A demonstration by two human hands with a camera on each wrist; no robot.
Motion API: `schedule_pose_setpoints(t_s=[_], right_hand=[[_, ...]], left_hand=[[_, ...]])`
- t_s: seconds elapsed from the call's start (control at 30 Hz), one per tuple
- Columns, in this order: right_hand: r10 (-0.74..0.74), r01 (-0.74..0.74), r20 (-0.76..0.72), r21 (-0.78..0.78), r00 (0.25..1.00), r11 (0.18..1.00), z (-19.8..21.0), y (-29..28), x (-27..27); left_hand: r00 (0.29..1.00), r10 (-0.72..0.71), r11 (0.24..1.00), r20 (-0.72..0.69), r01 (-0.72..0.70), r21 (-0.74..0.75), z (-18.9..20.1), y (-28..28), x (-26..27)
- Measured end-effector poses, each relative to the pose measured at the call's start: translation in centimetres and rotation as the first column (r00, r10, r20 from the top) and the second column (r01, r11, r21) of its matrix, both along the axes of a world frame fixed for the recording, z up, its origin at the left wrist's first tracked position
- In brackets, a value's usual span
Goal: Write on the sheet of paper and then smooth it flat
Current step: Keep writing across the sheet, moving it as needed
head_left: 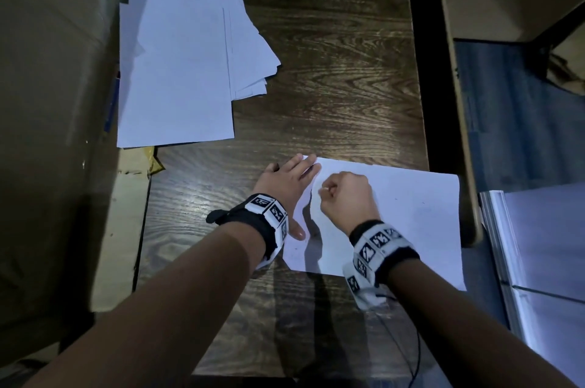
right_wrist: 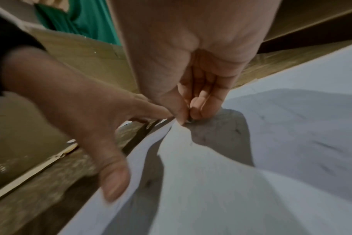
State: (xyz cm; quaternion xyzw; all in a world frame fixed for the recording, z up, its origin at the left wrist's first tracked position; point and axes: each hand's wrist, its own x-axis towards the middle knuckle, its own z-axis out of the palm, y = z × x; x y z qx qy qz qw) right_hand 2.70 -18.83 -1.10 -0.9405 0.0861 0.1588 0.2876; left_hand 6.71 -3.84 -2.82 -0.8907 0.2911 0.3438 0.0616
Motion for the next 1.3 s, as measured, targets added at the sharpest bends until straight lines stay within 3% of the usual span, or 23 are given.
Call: schedule_pose_setpoints(t_s=[0.13, 0.33, 0.5, 0.7, 0.9, 1.1, 1.3], right_hand=[[-0.062, 0.063, 0.015, -0.031, 0.998, 0.998, 0.0, 0.4, 4.6], [0.026, -0.031, -0.068, -0.071, 0.997, 0.997, 0.8, -0.1, 0.8], [-0.059, 0.059, 0.009, -0.076, 0.998, 0.995, 0.2, 0.1, 5.0], [0.063, -0.065, -0.021, -0.100, 0.998, 0.993, 0.5, 0.1, 0.2], [-0.031, 0.033, 0.041, -0.070, 0.999, 0.997, 0.3, 0.3, 5.3], [0.044, -0.045, -0.021, -0.064, 0.999, 0.997, 0.6, -0.1, 0.3], [-0.064, 0.066, 0.065, -0.030, 0.996, 0.997, -0.4, -0.1, 5.2]], left_hand=[[0.999, -0.029, 0.998, 0.039, 0.027, 0.057, 0.1, -0.3, 0.0], [0.999, -0.013, 0.998, 0.032, 0.011, 0.059, 0.0, -0.4, -0.1], [0.999, -0.009, 0.998, 0.035, 0.007, 0.067, -0.1, -0.4, 0.0], [1.000, -0.006, 0.997, 0.022, 0.005, 0.074, 0.1, -0.5, -0.1], [1.000, -0.009, 0.996, 0.019, 0.008, 0.090, 0.1, -0.6, 0.0], [1.000, 0.001, 0.997, 0.021, -0.003, 0.074, 0.3, -0.6, -0.1], [1.000, 0.002, 0.996, 0.013, -0.003, 0.087, 0.4, -0.6, 0.0]])
